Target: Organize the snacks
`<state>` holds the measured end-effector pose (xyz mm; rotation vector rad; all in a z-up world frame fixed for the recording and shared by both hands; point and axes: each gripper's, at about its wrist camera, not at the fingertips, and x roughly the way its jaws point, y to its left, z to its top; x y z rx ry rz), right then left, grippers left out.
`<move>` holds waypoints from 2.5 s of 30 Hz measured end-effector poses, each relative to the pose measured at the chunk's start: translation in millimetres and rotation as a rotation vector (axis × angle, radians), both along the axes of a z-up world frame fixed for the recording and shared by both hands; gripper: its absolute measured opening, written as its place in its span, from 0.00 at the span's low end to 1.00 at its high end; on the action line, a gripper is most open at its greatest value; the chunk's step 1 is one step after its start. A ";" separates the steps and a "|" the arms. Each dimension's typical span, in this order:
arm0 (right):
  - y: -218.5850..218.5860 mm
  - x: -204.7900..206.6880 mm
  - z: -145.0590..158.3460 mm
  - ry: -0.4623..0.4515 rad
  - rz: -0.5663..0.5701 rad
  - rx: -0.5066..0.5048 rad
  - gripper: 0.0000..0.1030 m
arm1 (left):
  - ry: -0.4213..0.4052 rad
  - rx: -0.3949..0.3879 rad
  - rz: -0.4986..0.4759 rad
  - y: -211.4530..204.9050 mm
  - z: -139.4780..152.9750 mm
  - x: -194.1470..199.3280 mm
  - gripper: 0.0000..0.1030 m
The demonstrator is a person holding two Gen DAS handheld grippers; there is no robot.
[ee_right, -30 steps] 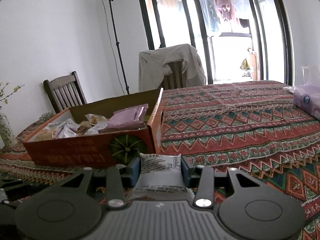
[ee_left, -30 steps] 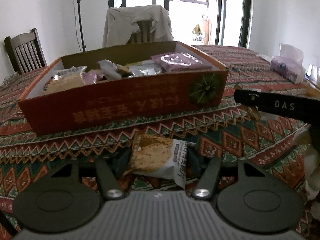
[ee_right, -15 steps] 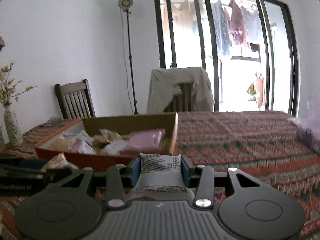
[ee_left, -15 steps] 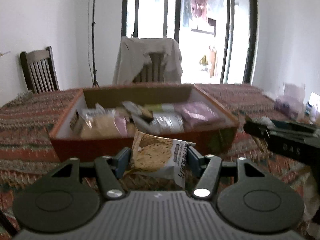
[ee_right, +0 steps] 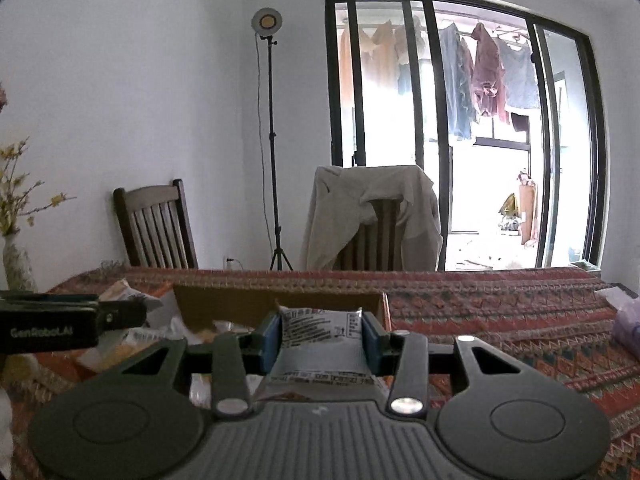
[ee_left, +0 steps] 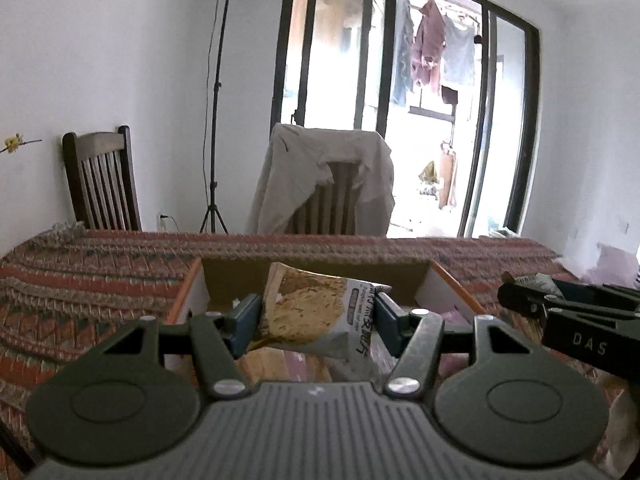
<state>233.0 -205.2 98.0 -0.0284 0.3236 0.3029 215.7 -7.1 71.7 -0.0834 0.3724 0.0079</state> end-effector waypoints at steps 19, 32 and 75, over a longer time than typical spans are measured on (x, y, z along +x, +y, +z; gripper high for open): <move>30.6 71.4 -25.5 -0.002 0.007 0.007 0.40 | 0.008 -0.047 0.102 35.3 -23.0 71.3 0.60; 25.4 68.6 -49.2 0.005 0.003 0.019 0.41 | 0.000 -0.019 0.067 28.5 -47.7 67.3 0.60; 11.2 5.8 -14.5 0.090 -0.015 -0.003 1.00 | -0.102 -0.056 0.128 52.5 1.2 -16.6 1.00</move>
